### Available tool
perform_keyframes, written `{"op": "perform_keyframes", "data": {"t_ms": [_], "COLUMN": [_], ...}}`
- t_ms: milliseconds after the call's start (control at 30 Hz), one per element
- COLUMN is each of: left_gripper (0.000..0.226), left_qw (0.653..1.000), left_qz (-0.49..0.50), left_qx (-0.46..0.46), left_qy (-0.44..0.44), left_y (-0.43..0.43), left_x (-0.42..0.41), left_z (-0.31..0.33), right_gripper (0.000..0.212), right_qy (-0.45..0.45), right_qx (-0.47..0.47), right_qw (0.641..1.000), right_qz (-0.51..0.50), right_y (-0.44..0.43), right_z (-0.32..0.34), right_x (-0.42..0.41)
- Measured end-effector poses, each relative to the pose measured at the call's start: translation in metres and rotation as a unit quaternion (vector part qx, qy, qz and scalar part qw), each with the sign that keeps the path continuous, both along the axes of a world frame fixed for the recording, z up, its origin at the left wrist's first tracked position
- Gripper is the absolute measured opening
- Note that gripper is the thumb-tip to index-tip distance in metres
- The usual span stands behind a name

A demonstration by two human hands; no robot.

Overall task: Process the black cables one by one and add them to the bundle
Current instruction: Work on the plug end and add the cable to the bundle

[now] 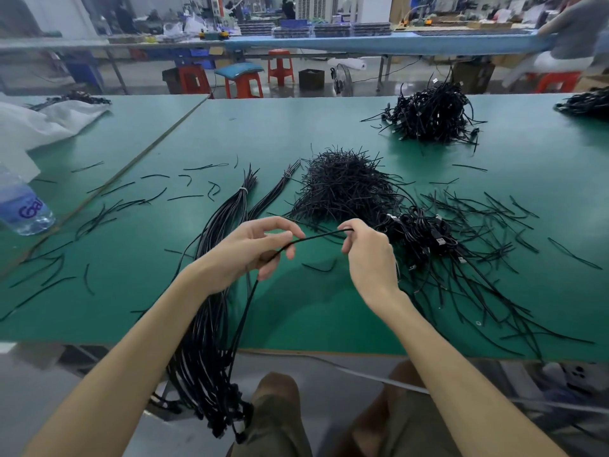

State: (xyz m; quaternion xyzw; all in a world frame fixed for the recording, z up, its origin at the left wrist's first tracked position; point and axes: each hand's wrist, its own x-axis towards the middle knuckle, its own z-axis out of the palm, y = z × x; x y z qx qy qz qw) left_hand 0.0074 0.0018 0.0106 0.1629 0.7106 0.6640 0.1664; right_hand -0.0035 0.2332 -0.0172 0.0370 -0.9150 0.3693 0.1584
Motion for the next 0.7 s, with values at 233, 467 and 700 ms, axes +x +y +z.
{"op": "perform_keyframes", "data": {"t_ms": [233,467,700], "left_gripper": [0.039,0.018,0.025], "left_qw": [0.987,0.988,0.983], "left_qz": [-0.108,-0.031,-0.032], "left_qx": [-0.051,-0.097,-0.133], "left_qy": [-0.108,-0.115,-0.123], "left_y": [-0.015,-0.007,0.017], "left_x": [0.003,0.003,0.011], "left_z": [-0.009,-0.014,-0.018], "right_gripper": [0.033,0.041,0.045], "right_qy": [-0.025,0.044,0.142], "right_qx": [-0.105,0.056,0.339], "right_qw": [0.994,0.997,0.927], "right_qz": [-0.017,-0.007,0.071], "right_y": [-0.001,-0.004,-0.031], "right_z": [-0.002,-0.010,-0.011], "right_x": [-0.007,0.002,0.022]}}
